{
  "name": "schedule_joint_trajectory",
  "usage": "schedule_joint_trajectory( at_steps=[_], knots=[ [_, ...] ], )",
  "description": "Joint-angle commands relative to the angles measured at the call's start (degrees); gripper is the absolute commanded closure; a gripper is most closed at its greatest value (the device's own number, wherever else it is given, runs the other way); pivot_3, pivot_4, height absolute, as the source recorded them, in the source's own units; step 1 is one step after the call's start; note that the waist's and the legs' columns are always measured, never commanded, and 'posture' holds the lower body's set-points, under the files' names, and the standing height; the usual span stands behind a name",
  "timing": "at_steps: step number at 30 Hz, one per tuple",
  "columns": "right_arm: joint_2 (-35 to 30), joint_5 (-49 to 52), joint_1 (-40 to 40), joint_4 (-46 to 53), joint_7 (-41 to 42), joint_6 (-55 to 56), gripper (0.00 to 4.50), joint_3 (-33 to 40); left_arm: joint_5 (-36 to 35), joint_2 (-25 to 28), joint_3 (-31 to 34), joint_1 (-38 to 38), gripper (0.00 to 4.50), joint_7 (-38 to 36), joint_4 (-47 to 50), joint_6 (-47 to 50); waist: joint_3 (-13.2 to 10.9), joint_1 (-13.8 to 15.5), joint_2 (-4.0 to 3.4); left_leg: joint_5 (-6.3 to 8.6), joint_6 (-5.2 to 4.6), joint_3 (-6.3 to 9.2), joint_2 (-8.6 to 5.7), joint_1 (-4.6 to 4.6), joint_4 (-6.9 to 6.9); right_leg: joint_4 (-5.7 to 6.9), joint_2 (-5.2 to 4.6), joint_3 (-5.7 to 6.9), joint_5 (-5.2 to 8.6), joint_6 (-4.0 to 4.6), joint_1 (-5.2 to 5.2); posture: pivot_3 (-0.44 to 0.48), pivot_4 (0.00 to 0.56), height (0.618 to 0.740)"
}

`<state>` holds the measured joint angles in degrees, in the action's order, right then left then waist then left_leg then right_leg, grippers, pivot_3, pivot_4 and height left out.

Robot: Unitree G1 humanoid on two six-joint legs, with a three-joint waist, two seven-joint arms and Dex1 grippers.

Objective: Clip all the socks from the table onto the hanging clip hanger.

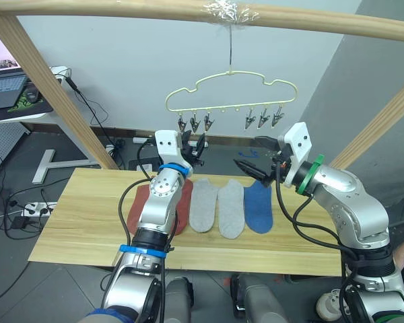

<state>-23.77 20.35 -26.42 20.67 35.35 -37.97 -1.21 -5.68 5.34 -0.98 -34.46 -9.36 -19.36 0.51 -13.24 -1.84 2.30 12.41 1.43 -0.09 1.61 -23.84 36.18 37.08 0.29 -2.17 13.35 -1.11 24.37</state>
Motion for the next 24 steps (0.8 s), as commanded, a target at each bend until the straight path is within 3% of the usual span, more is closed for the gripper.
schedule_joint_trajectory(
  at_steps=[1, 24],
  knots=[
    [-1.0, 0.8, -1.3, 2.4, -0.1, 1.5, 0.0, 1.4, 1.3, -0.2, 0.7, -3.0, 2.46, 1.1, -1.1, -2.7, 0.0, 0.0, 0.0, 0.0, 0.0, -0.01, -0.01, 0.01, 0.01, 0.01, 0.0, -0.01, 0.0, 0.0, 0.0, -0.077, 0.209, 0.74],
    [-2.2, 1.9, -2.2, 1.4, -0.6, 2.3, 0.0, 1.9, 1.7, 0.1, 2.8, -7.1, 2.46, 0.7, -4.7, -5.4, 0.0, 0.0, 0.0, 0.0, 0.0, -0.03, 0.0, 0.01, 0.03, 0.03, 0.0, -0.01, -0.02, -0.01, 0.0, -0.083, 0.22, 0.74]
  ],
)
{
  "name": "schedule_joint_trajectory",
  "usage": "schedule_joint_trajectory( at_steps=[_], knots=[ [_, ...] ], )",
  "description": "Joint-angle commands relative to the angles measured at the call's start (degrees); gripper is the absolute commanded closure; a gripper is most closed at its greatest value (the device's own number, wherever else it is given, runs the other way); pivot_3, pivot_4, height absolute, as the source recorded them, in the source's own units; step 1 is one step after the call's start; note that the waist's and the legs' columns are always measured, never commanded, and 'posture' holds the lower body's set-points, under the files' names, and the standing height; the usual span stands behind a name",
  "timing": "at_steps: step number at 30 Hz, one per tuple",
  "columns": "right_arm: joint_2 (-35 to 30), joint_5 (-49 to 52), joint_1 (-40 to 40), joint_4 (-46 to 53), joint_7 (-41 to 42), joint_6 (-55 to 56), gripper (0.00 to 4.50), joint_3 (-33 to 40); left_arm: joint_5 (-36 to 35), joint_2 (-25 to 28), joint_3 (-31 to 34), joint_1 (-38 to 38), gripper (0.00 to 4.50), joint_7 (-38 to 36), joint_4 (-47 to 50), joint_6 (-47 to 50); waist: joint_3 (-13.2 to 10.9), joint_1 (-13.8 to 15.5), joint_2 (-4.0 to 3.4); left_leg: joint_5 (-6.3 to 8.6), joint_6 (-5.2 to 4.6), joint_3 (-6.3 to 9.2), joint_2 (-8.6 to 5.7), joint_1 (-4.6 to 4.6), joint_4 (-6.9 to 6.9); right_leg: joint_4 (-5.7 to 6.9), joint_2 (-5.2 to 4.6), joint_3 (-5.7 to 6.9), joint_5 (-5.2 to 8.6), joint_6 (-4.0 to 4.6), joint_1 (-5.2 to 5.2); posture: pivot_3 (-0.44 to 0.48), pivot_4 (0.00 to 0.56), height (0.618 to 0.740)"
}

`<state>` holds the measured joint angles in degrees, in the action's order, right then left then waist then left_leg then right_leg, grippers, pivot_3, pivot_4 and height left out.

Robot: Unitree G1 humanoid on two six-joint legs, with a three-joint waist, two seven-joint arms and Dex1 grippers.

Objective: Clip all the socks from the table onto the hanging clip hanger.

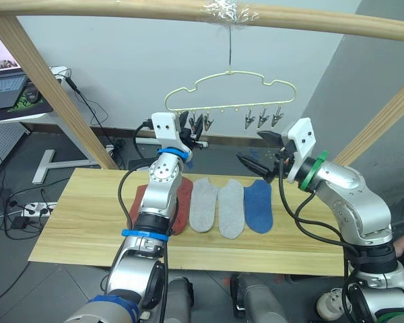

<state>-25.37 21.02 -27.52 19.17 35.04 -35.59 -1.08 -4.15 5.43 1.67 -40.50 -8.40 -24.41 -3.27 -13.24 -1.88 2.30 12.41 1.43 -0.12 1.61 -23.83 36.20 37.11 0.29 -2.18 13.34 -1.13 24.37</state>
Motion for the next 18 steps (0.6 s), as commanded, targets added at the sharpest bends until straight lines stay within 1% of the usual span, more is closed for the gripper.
schedule_joint_trajectory(
  at_steps=[1, 18],
  knots=[
    [-0.6, 1.3, -1.2, 3.0, -0.4, -0.2, 0.0, 1.7, 0.2, 0.0, 0.1, -1.1, 2.46, -0.2, 0.2, -1.8, 0.0, 0.0, 0.0, 0.0, 0.0, 0.0, 0.0, 0.0, 0.0, 0.01, 0.0, 0.0, 0.0, 0.0, 0.0, -0.083, 0.22, 0.74],
    [-0.6, 2.7, -3.6, 5.0, -3.2, -4.5, 0.0, 1.9, -0.2, 0.4, 0.7, -3.0, 2.46, -1.9, -3.2, -3.1, 0.0, -0.1, 0.0, 0.0, 0.0, 0.0, 0.01, -0.01, 0.07, 0.04, 0.0, 0.0, 0.0, 0.0, 0.0, -0.092, 0.228, 0.74]
  ],
)
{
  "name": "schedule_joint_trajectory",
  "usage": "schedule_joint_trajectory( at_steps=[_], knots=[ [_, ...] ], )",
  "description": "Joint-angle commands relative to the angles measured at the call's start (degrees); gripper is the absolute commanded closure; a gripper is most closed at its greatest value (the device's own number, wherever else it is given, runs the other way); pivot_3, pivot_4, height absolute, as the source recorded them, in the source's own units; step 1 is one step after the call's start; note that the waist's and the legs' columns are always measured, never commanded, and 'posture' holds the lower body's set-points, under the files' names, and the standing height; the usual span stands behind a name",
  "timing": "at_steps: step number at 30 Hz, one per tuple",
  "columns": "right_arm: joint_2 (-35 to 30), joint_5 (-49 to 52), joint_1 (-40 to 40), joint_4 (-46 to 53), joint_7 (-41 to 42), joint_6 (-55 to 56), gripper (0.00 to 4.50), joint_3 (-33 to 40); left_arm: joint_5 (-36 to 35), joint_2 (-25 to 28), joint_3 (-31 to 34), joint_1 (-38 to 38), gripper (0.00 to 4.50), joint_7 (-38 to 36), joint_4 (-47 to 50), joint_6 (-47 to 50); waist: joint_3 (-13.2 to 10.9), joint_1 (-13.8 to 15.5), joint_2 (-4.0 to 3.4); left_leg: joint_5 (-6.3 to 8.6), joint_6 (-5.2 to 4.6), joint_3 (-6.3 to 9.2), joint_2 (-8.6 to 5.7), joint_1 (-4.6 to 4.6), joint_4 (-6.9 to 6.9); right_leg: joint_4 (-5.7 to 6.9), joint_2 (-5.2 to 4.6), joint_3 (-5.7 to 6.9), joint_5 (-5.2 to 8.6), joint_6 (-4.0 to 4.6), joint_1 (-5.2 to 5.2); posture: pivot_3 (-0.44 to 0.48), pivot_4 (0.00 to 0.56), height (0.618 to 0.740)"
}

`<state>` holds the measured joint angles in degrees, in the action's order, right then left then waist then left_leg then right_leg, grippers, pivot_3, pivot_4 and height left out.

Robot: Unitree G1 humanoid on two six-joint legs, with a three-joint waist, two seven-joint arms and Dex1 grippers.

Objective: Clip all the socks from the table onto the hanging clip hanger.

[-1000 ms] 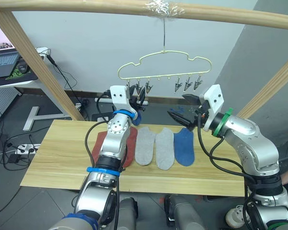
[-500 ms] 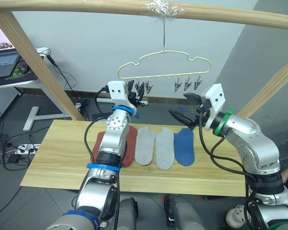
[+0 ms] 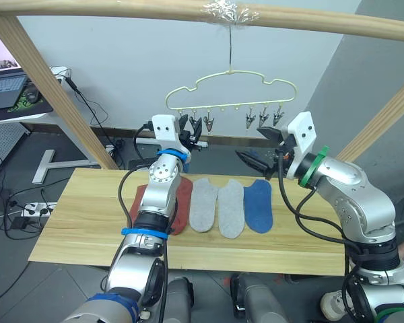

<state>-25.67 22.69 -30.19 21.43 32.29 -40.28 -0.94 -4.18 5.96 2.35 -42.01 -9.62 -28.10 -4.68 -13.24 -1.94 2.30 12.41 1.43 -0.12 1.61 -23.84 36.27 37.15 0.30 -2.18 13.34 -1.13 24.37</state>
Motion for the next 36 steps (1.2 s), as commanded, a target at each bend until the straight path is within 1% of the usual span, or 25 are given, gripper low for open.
schedule_joint_trajectory(
  at_steps=[1, 17, 36],
  knots=[
    [-0.3, 1.1, -1.1, 2.5, -0.5, 0.1, 0.0, 1.8, -0.3, -0.2, 0.1, -1.6, 2.46, -0.8, 0.2, -1.7, 0.0, 0.0, 0.0, 0.0, 0.0, 0.0, 0.0, 0.0, 0.0, 0.0, 0.0, -0.01, 0.0, 0.0, 0.0, -0.092, 0.228, 0.74],
    [-0.9, 2.1, -1.3, 1.9, -0.8, 0.2, 0.0, 2.1, -0.2, -0.2, 0.1, -2.1, 2.46, -1.9, -0.2, -2.1, 0.0, 0.0, 0.0, 0.0, 0.0, 0.0, 0.01, 0.0, 0.01, 0.02, 0.0, -0.01, 0.0, 0.0, 0.0, -0.087, 0.232, 0.74],
    [-0.7, 1.9, -0.8, 1.5, -0.8, 0.8, 0.0, 1.9, -0.9, -1.7, -0.4, -0.5, 2.46, -3.0, 4.4, -1.2, 0.0, 0.0, 0.0, 0.0, 0.0, 0.01, 0.0, 0.0, 0.03, 0.04, 0.0, -0.01, 0.0, 0.0, 0.0, -0.081, 0.23, 0.74]
  ],
)
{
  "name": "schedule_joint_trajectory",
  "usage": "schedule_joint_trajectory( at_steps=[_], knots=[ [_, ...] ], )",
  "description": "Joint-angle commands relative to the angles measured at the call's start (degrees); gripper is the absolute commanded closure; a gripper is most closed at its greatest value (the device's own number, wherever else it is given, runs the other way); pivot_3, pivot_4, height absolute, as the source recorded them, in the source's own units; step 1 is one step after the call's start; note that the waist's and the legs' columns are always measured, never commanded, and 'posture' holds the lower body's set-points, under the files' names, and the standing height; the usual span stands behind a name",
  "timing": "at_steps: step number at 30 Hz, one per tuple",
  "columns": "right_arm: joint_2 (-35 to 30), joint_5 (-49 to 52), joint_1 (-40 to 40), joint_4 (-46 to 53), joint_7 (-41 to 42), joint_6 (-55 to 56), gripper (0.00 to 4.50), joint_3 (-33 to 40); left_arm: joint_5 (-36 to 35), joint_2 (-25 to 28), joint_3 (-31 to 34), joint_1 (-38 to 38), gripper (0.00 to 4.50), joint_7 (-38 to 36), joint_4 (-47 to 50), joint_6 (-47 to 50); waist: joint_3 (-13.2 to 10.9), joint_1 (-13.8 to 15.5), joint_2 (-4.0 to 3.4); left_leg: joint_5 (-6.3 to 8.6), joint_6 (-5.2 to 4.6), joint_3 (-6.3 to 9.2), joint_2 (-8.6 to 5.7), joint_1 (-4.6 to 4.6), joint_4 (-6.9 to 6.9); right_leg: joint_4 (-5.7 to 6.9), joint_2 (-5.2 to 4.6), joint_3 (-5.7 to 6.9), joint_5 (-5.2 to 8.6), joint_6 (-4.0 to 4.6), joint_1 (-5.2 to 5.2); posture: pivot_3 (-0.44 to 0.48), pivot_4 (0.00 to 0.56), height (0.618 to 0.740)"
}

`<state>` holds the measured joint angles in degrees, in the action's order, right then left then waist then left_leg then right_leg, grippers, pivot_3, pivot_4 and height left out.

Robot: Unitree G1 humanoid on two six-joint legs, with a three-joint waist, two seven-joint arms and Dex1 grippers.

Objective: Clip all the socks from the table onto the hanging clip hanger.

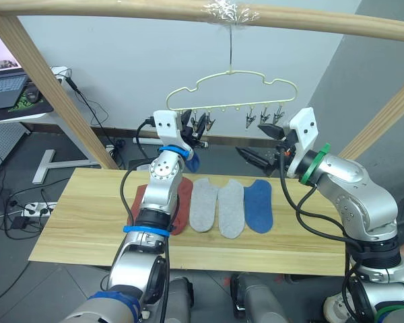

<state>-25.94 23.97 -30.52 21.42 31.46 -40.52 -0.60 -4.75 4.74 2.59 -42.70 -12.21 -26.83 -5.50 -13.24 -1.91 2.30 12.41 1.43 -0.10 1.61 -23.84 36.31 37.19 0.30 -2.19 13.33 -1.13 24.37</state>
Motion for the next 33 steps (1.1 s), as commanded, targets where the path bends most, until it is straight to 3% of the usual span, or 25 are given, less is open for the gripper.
schedule_joint_trajectory(
  at_steps=[1, 13, 33],
  knots=[
    [-0.5, 0.6, -0.5, 1.5, 0.1, 1.1, 0.0, 1.5, -0.2, -0.5, -0.6, 0.4, 2.46, -0.3, 3.2, -0.1, 0.0, 0.0, 0.0, 0.0, 0.0, -0.01, 0.0, 0.0, 0.0, 0.0, 0.0, 0.0, 0.0, 0.0, 0.0, -0.081, 0.23, 0.74],
    [-0.5, 0.5, -0.5, 1.4, 0.1, 1.3, 0.0, 1.5, -0.4, -0.5, 0.3, 1.1, 2.46, 0.6, 3.0, 0.9, 0.0, 0.0, 0.0, 0.0, 0.0, -0.01, 0.0, 0.0, 0.05, 0.02, 0.0, 0.01, 0.0, 0.0, 0.0, -0.084, 0.221, 0.74],
    [-0.6, 0.6, -0.4, 1.6, -0.4, 1.0, 0.0, 1.8, -1.7, -1.1, -0.3, 8.7, 2.46, -0.2, 11.1, 5.1, 0.0, -0.1, 0.0, 0.01, -0.01, 0.01, 0.0, 0.0, 0.59, 0.5, 0.01, -0.02, 0.0, -0.02, -0.01, -0.086, 0.232, 0.74]
  ],
)
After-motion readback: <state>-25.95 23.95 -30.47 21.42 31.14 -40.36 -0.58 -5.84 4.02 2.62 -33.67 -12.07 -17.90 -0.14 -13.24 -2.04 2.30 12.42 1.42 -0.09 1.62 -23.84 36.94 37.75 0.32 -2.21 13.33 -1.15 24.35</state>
